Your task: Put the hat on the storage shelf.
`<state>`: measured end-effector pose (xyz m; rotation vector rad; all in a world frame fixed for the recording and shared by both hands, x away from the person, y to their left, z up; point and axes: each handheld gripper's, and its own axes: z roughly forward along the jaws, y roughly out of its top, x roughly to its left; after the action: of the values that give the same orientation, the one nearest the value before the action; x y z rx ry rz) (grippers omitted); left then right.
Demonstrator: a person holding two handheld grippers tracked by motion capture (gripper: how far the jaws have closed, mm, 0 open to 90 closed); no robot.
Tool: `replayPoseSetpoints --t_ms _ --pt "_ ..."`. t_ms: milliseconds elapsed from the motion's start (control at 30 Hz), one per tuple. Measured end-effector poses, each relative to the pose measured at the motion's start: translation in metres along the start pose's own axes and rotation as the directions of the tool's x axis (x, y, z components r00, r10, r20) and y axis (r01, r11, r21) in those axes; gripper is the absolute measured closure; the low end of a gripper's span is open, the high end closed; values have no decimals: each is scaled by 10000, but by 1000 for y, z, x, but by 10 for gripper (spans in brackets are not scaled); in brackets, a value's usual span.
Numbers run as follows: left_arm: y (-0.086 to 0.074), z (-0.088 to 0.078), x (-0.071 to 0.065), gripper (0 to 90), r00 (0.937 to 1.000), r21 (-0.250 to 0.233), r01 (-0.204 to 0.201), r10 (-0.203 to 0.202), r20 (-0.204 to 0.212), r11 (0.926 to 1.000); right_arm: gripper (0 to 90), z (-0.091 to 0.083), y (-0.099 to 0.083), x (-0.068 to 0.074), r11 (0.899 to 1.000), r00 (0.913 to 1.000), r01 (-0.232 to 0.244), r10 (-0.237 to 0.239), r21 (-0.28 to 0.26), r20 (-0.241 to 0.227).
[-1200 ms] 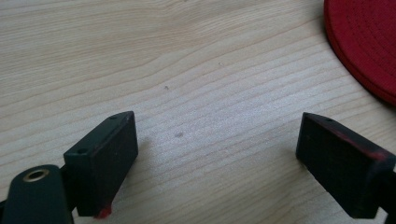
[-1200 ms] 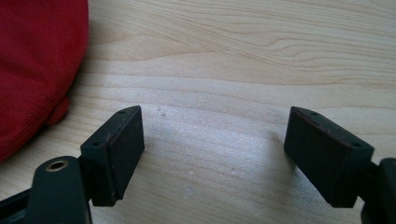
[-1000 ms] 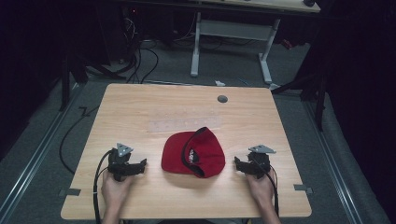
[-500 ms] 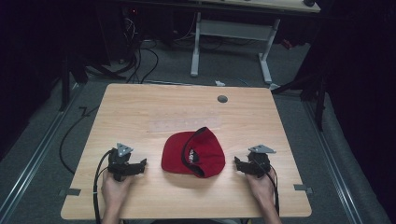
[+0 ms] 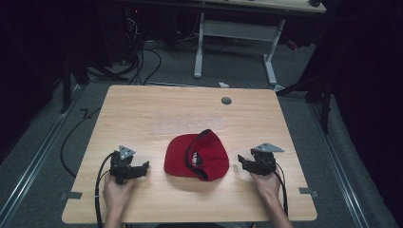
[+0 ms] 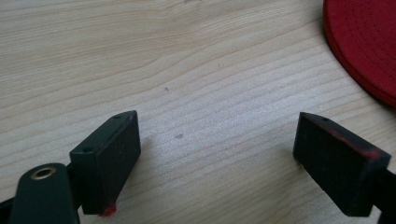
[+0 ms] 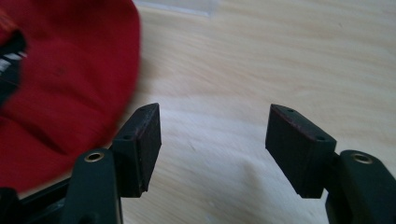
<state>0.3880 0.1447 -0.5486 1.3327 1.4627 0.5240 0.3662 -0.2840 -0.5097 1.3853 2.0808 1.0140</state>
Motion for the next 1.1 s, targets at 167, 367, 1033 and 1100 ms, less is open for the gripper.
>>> replayPoseSetpoints --t_ms 167,367,1033,1100 --pt "0 0 0 150 10000 0 3 -3 2 10000 416 8 18 11 9989 9966 455 -458 -59 -681" --pt "0 0 0 150 10000 2 -1 1 6 10000 376 20 34 19 9979 9909 626 -643 -183 -1180" --pt "0 0 0 151 10000 -1 -4 4 8 10000 285 57 81 37 9926 9590 1166 -1212 -331 -2562" --pt "0 0 0 151 10000 -1 -4 4 4 10000 282 61 83 38 9931 9548 1143 -1171 -261 -2731"
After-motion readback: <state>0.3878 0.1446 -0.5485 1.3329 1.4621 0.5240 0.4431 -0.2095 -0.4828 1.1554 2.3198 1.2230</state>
